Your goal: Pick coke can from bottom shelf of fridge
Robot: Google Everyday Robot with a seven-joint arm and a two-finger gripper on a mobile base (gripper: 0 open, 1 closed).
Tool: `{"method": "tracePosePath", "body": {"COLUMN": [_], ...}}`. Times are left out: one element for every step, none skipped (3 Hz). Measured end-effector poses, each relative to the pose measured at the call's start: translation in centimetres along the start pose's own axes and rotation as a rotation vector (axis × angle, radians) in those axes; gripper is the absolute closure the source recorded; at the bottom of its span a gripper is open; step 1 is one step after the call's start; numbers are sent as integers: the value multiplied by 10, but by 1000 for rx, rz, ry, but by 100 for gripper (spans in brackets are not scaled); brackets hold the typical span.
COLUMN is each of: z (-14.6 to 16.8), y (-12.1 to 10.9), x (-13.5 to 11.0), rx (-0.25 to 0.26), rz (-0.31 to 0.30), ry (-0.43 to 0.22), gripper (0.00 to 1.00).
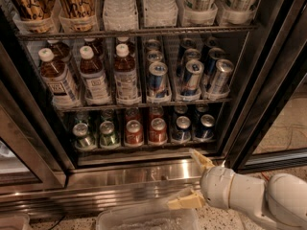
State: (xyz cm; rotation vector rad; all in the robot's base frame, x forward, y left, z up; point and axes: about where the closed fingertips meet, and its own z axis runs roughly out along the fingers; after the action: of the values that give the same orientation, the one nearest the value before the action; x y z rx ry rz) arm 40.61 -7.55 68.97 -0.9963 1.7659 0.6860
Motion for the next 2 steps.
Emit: {"method": "tracePosePath", "body": {"z": [20, 41], "y": [-8, -14], "x": [-9, -20], "rx": [63, 114], "rz": [24, 34], "ry": [-103, -172], "gripper": [0, 0]}}
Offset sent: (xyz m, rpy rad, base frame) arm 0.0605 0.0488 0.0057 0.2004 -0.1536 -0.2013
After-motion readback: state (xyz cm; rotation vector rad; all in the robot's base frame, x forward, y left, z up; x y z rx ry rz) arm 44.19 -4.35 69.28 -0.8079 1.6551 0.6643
